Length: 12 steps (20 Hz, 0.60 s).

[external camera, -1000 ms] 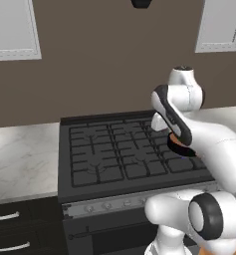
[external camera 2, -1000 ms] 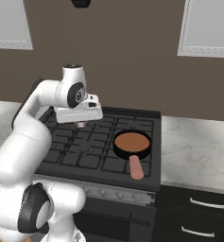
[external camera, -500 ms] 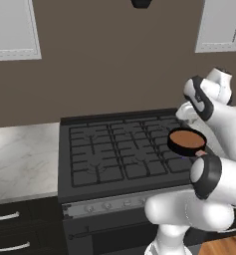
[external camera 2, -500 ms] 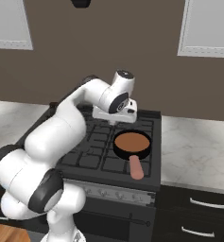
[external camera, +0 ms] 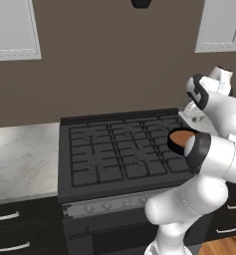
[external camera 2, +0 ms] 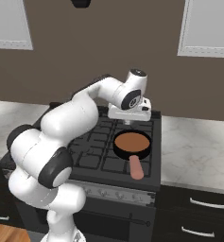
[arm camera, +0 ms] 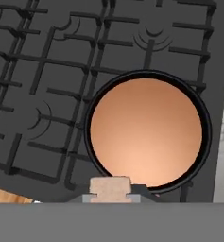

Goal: Pick up the sugar cube(s) and place them in the saucepan with hot chocolate.

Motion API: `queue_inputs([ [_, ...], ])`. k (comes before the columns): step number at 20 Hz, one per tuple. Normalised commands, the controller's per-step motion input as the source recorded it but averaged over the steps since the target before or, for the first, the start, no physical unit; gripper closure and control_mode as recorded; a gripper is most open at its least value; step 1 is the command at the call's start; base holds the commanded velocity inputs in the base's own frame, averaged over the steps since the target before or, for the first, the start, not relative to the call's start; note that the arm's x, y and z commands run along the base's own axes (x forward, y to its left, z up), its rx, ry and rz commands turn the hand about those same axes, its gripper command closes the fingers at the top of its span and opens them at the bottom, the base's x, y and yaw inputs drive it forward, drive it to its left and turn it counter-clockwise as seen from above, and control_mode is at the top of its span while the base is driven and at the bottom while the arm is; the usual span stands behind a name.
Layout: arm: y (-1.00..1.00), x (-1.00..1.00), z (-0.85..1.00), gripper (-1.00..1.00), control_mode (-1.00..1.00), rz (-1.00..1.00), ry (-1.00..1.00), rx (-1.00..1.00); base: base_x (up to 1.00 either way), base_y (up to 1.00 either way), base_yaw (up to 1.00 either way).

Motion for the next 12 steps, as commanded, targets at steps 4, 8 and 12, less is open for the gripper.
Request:
queue_inputs([
  [4,-0.34,0.29,-0.87,1.00,-1.00,-0.01,0.01,-0.17,0.00,0.00,0.00],
  [8,-0.33,0.16,-0.52,1.00,-1.00,0.00,0.00,-0.08,0.00,0.00,0.00],
  [12,-0.14,0.01,-0.46,1.00,-1.00,-0.05,0.01,-0.01,0.00,0.00,0.00],
])
